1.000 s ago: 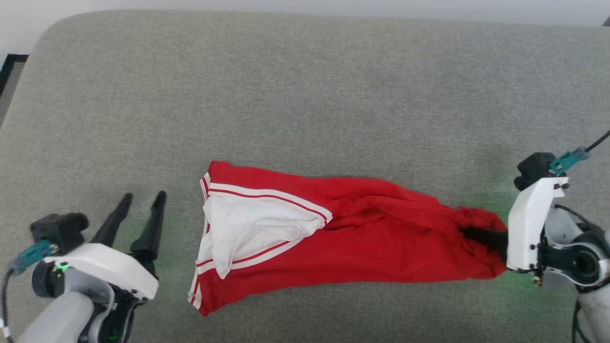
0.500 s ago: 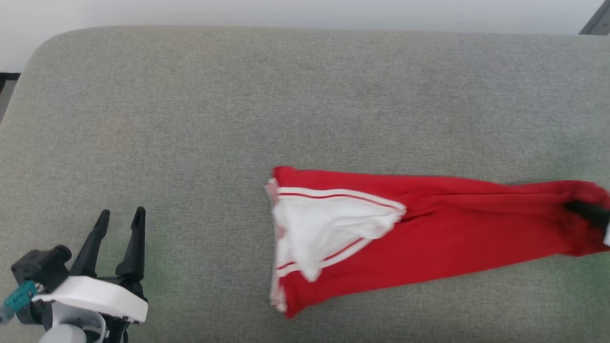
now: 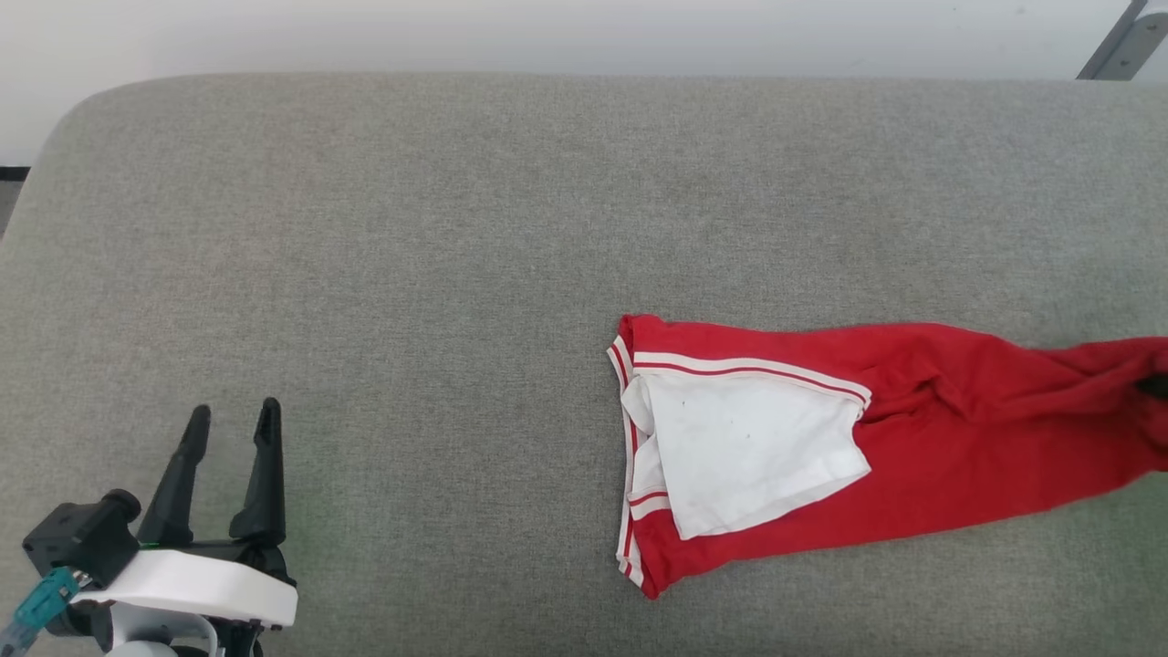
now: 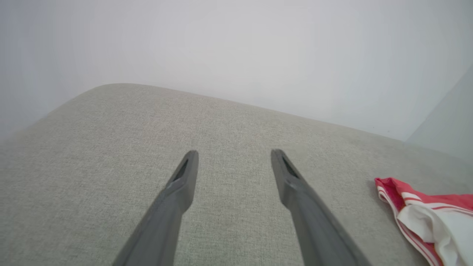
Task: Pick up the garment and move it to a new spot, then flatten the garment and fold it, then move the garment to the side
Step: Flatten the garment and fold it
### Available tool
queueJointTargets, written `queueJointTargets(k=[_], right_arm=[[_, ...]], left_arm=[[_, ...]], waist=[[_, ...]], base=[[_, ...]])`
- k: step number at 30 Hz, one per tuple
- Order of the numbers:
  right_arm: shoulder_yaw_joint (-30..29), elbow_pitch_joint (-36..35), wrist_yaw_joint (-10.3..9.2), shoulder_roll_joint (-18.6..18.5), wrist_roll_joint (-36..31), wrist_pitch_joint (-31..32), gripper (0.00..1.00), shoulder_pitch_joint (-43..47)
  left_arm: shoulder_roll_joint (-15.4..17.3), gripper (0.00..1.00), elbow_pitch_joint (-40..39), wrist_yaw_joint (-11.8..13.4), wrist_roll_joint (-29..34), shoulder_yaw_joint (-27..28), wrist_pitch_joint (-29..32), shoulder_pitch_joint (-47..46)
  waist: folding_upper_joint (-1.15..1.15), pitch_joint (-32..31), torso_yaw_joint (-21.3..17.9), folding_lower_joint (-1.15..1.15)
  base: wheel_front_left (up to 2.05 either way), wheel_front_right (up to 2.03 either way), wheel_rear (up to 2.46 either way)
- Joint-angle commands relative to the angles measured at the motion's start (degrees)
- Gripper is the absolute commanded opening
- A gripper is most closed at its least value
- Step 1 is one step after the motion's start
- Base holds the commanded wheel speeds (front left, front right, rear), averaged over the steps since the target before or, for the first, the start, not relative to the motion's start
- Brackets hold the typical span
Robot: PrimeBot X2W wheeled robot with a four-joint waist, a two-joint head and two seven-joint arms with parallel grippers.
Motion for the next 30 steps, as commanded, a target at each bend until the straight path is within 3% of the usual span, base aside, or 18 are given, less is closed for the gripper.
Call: queueJointTargets(k=[1,7,13,19,24,25,27,28,30], right_arm=[[-0.1,-2.2,0.00,0.3,1.7,0.7,0.00,1.2],[2.1,-15.3,0.00,2.4,5.3,3.5,0.00,5.3],[8.8,-23.9,0.00,7.1,5.3,4.8,0.00,4.3],[15.5,-23.6,0.00,11.4,3.9,3.7,0.00,1.2],[23.1,-18.1,0.00,14.5,3.2,1.7,0.00,-2.8],[24.0,-17.1,0.00,14.6,2.7,1.2,0.04,-3.4],[25.8,-15.7,0.00,14.7,2.6,-0.3,0.45,-4.5],[26.5,-15.1,0.00,14.7,2.7,-1.1,1.00,-4.8],[27.3,-14.2,0.00,14.2,3.7,-1.3,1.00,-5.0]], left_arm=[[-0.2,1.00,-0.7,-0.2,0.8,0.2,-0.2,0.8],[-0.3,1.00,-2.1,-0.2,0.1,0.3,-0.2,1.4],[-0.3,1.00,-2.7,-0.2,-0.1,-0.4,-0.2,0.5],[-0.6,1.00,-2.4,-0.2,0.1,-2.2,-0.2,-1.0],[-0.7,1.00,-1.4,-0.2,-0.8,-4.5,-0.2,-2.6],[-0.8,1.00,-1.3,-0.2,-1.0,-4.8,-0.2,-2.7],[-0.8,1.00,-0.9,-0.2,-1.4,-5.2,-0.2,-2.8],[-0.9,1.00,-0.9,-0.2,-1.7,-5.3,-0.2,-2.7],[-0.8,1.00,-0.8,-0.2,-2.1,-5.4,-0.2,-2.4]], waist=[[0.00,-0.2,0.0,0.00],[0.00,-0.3,0.0,0.00],[0.00,0.0,0.8,0.00],[0.00,0.5,2.5,0.00],[0.00,0.4,4.8,0.00],[0.00,0.3,5.0,0.00],[0.00,0.0,5.4,0.00],[0.00,-0.1,5.6,0.00],[0.00,-0.5,5.7,0.00]], base=[[0.00,0.00,0.00],[0.00,0.00,0.00],[0.00,0.00,0.00],[0.00,0.00,0.00],[0.00,0.00,0.00],[0.00,0.00,0.00],[0.00,0.00,0.00],[0.00,0.00,0.00],[0.00,0.00,0.00]])
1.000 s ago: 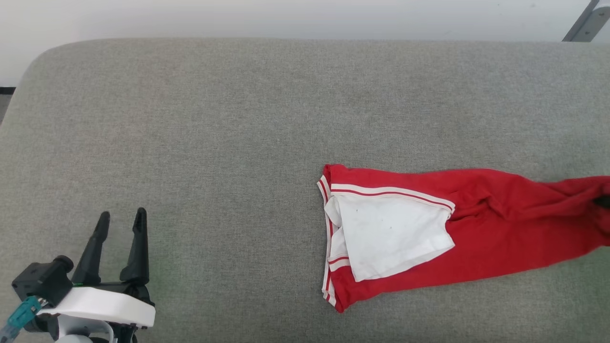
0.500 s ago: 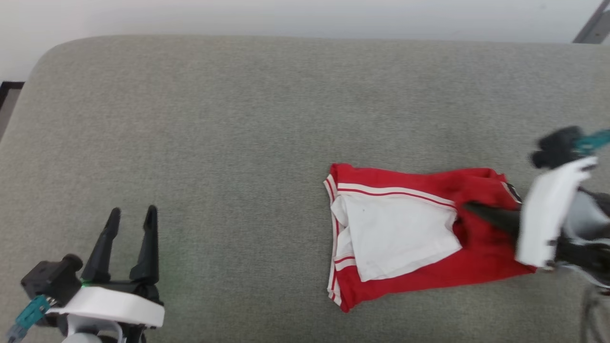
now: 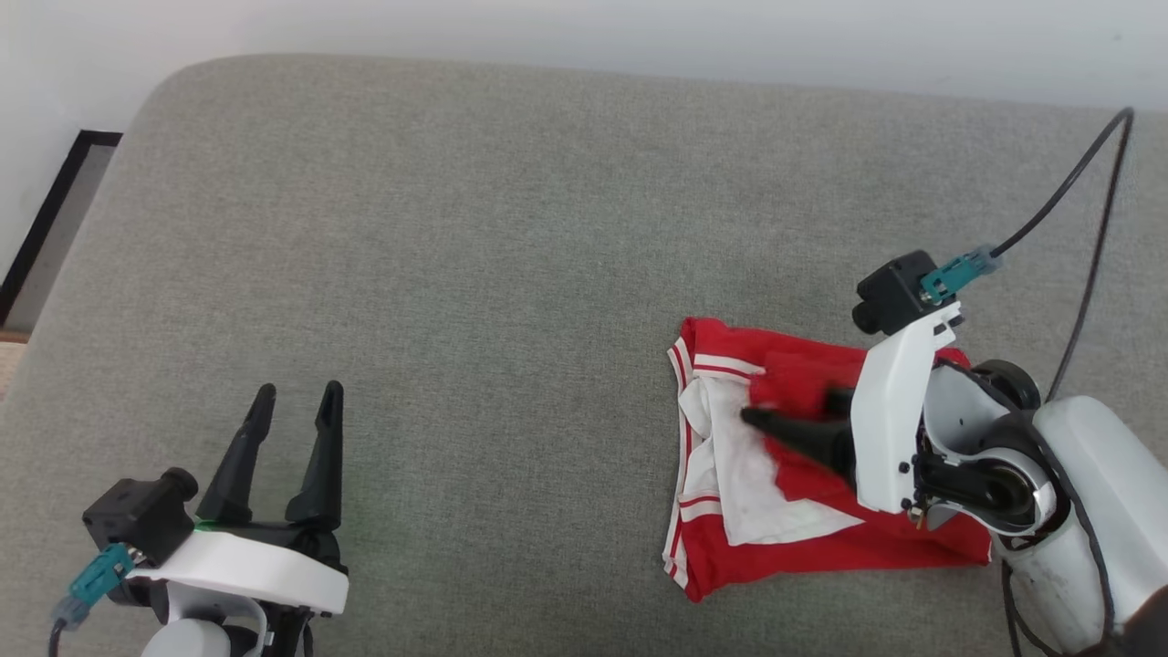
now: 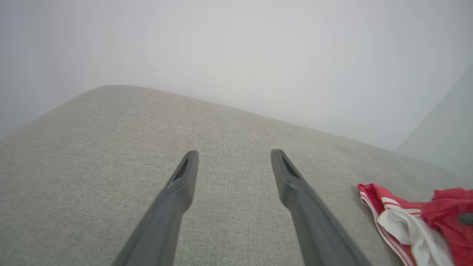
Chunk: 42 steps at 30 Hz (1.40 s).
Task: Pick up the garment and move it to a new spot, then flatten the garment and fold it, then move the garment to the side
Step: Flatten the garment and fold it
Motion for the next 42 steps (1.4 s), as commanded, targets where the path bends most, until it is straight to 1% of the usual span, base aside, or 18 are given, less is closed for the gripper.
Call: queueJointTargets(k=[1,4,8,12,18,22,24,28,31,32,35,38,42], right_arm=[[-0.1,0.0,0.00,-0.4,0.6,-0.1,1.00,-0.4],[-0.7,-0.9,0.00,-1.8,1.6,-0.6,1.00,-0.5],[-2.9,-3.9,0.00,-3.4,2.7,-2.8,1.00,0.3],[-5.4,-7.4,0.00,-5.8,1.8,-7.0,1.00,1.6],[-8.5,-9.7,0.00,-9.4,-2.4,-17.6,1.00,5.1],[-8.6,-10.0,0.00,-11.1,-5.8,-27.4,1.00,8.2],[-9.0,-9.1,0.00,-11.8,-8.0,-32.7,1.00,9.8],[-9.0,-6.6,0.00,-12.3,-12.3,-43.2,1.00,12.5],[-9.9,-3.0,0.00,-11.6,-15.4,-50.2,1.00,14.7],[-9.9,-3.0,0.00,-11.6,-15.4,-50.2,1.00,14.7],[-10.9,0.7,0.00,-10.2,-17.2,-55.2,1.00,16.2],[-11.3,3.4,-0.01,-9.2,-18.3,-58.9,1.00,17.7],[-12.5,5.7,0.00,-7.8,-18.9,-61.4,1.00,19.4]], left_arm=[[0.1,1.00,0.0,-0.2,-0.6,0.3,-0.2,0.2],[-0.3,1.00,1.4,-0.2,-2.4,1.7,-0.2,1.4],[0.5,1.00,1.8,-0.2,-3.0,2.5,-0.2,1.8],[1.1,1.00,1.2,-0.2,-2.8,3.6,-0.2,2.3],[1.5,1.00,-0.1,-0.2,-1.5,4.9,-0.2,3.3],[1.4,1.00,-1.1,-0.2,-0.2,6.2,-0.2,4.1],[1.3,1.00,-1.5,-0.2,0.5,7.1,-0.2,4.7],[1.0,1.00,-2.5,-0.2,2.5,8.4,-0.2,5.7],[0.8,1.00,-2.7,-0.2,3.2,8.9,-0.2,6.5],[0.8,1.00,-2.7,-0.2,3.2,8.9,-0.2,6.5],[0.9,1.00,-3.0,-0.2,3.5,9.2,-0.2,7.3],[1.3,1.00,-3.1,-0.2,4.2,9.1,-0.2,8.2],[1.5,1.00,-2.4,-0.2,4.7,9.3,-0.2,9.3]], waist=[[0.00,-0.3,0.0,0.00],[0.00,-1.2,-0.6,0.00],[0.00,-2.1,-2.0,0.00],[0.00,-2.7,-3.6,0.00],[0.00,-3.3,-5.9,0.00],[0.00,-4.0,-7.6,0.00],[0.00,-4.4,-8.4,0.00],[0.00,-5.1,-9.9,0.00],[0.00,-5.7,-10.8,0.00],[0.00,-5.7,-10.8,0.00],[0.00,-6.4,-11.5,0.00],[0.00,-7.1,-12.0,0.00],[0.00,-8.2,-12.1,0.00]], base=[[0.00,0.00,0.00],[0.00,0.00,0.00],[0.00,0.00,0.00],[0.00,0.00,0.00],[0.00,0.00,0.00],[0.00,0.00,0.00],[0.00,0.00,0.00],[0.00,0.00,0.00],[0.00,0.00,0.00],[0.00,0.00,0.00],[0.00,0.00,0.00],[0.00,0.00,0.00],[0.00,0.00,0.00]])
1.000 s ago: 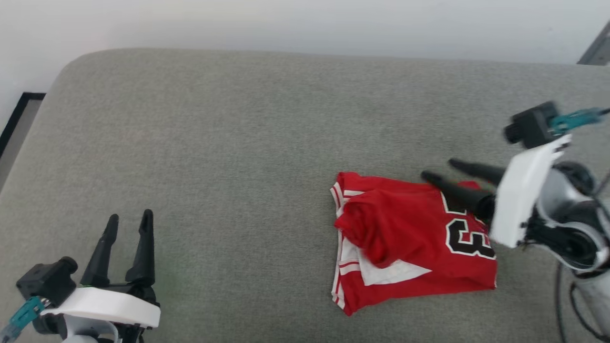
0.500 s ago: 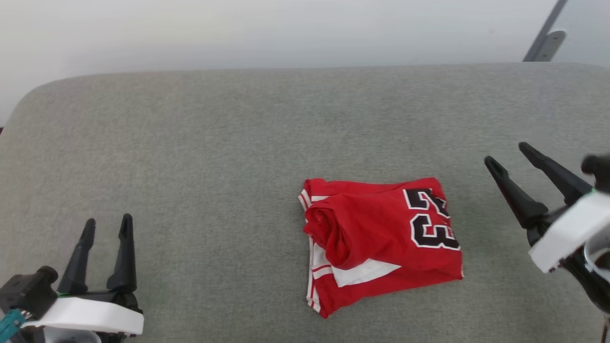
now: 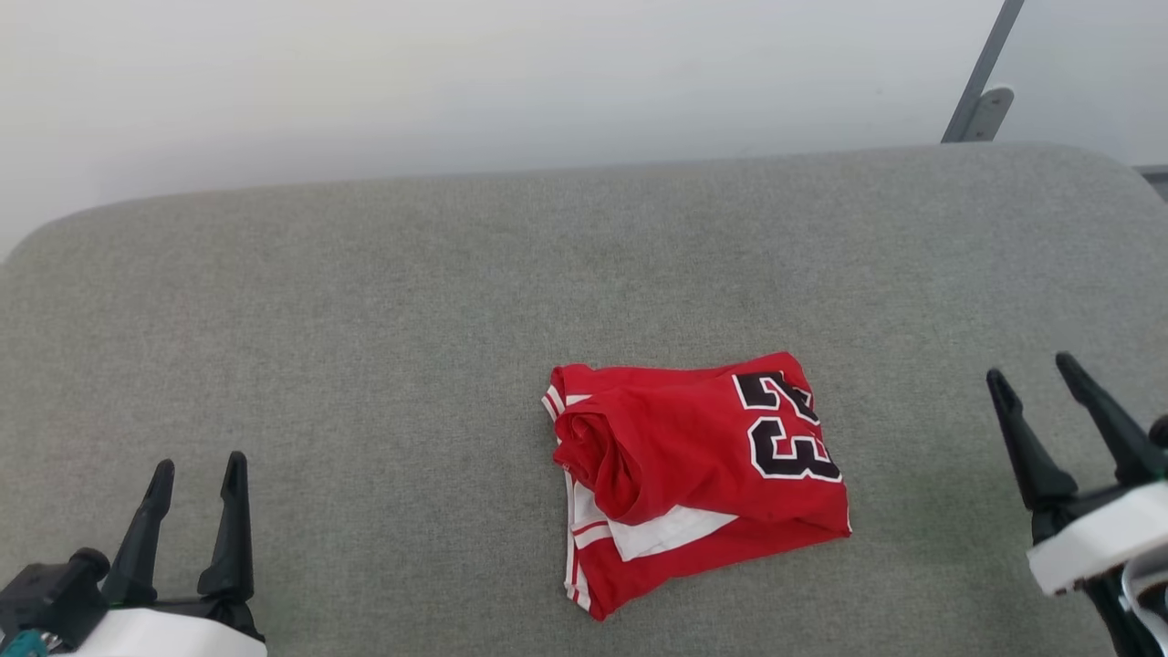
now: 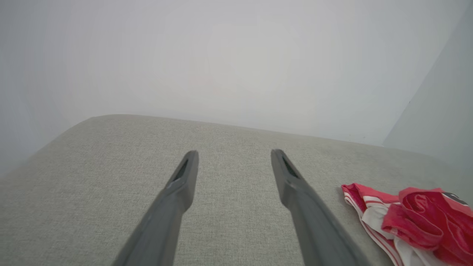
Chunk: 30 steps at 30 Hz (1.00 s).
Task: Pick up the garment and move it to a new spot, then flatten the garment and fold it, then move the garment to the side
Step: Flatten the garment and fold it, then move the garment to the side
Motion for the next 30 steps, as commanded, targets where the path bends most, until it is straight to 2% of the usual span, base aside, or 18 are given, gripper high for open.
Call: queueJointTargets(k=[1,16,30], right_arm=[[-0.4,0.5,0.00,0.5,-0.4,-0.6,1.00,0.9],[-8.9,-4.6,0.00,7.5,-5.1,-1.0,1.00,9.1],[-9.7,-6.3,0.00,10.5,-5.8,-1.0,1.00,12.1]], left_arm=[[0.2,1.00,-0.1,-0.2,0.4,0.3,-0.2,0.7],[0.1,1.00,0.8,-0.2,-0.3,0.3,-0.2,2.8],[0.4,1.00,0.7,-0.2,-1.1,-0.1,-0.2,2.8]], waist=[[0.00,-0.5,0.0,0.00],[0.00,-2.6,1.6,0.00],[0.00,-2.7,1.9,0.00]], base=[[0.00,0.00,0.00],[0.00,0.00,0.00],[0.00,0.00,0.00]])
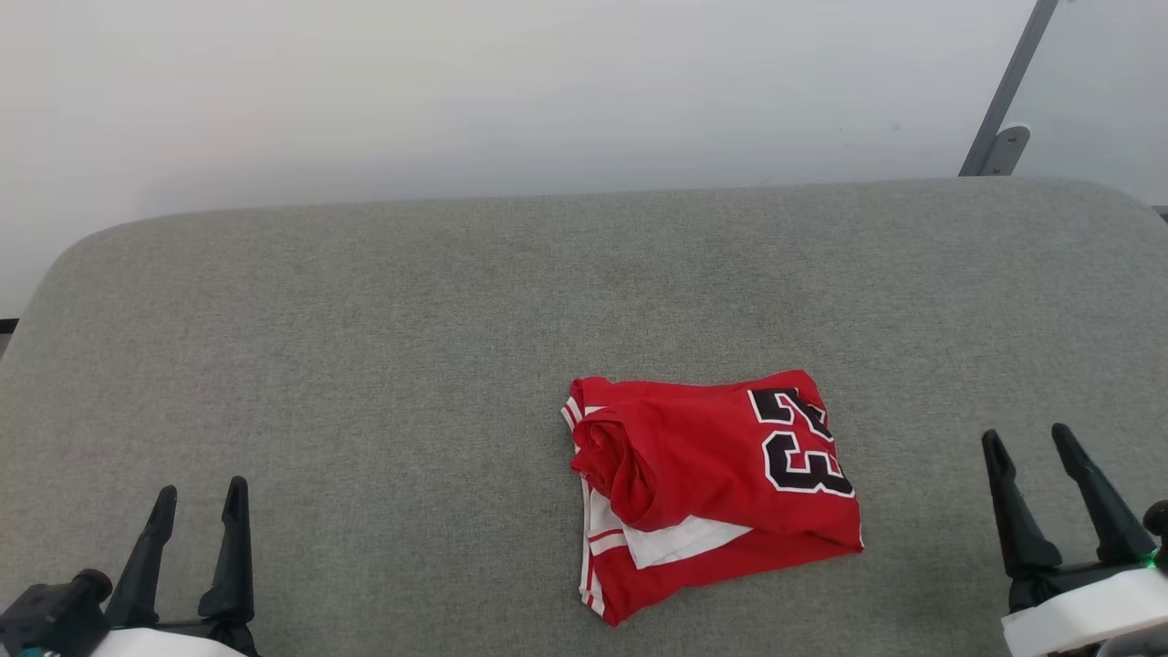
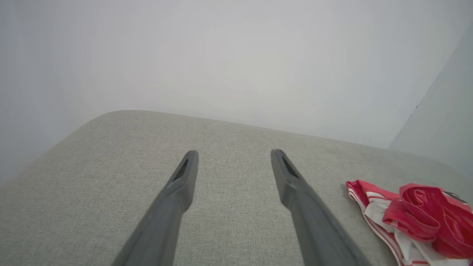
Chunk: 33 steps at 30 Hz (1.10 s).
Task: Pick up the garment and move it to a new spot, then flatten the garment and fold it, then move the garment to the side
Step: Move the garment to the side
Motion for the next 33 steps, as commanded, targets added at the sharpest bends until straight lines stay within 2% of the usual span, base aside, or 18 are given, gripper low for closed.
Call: queueJointTargets(k=[1,9,13,16,25,33], right_arm=[[0.1,-0.1,0.00,0.2,-0.3,-0.3,1.00,0.8],[1.9,0.9,0.00,-0.1,1.4,-0.3,1.00,-0.4],[6.2,4.6,0.00,-2.4,4.8,0.8,1.00,-2.9],[11.3,6.8,0.00,-5.5,9.6,8.2,1.00,-7.6],[19.8,8.6,0.01,-12.2,18.4,29.2,1.00,-18.4],[22.7,12.8,0.00,-13.9,22.6,46.0,1.00,-25.7]], left_arm=[[0.3,1.00,-0.1,-0.2,-0.3,-0.2,-0.2,0.7],[-0.1,1.00,-0.2,-0.2,-0.4,-0.4,-0.2,0.2],[-0.5,1.00,-0.3,-0.2,-0.7,-0.8,-0.2,-0.2],[-0.5,1.00,-0.6,-0.2,-0.9,-1.4,-0.2,-0.6],[-0.7,1.00,-0.1,-0.2,-1.6,-4.1,-0.2,-2.9],[-0.9,1.00,0.5,-0.2,-2.6,-6.9,-0.2,-5.4]], waist=[[0.00,0.0,0.1,0.00],[0.00,0.4,0.6,0.00],[0.00,0.9,1.2,0.00],[0.00,1.8,1.9,0.00],[0.00,4.8,4.8,0.00],[0.00,8.2,7.9,0.00]], base=[[0.00,0.00,0.00],[0.00,0.00,0.00],[0.00,0.00,0.00],[0.00,0.00,0.00],[0.00,0.00,0.00],[0.00,0.00,0.00]])
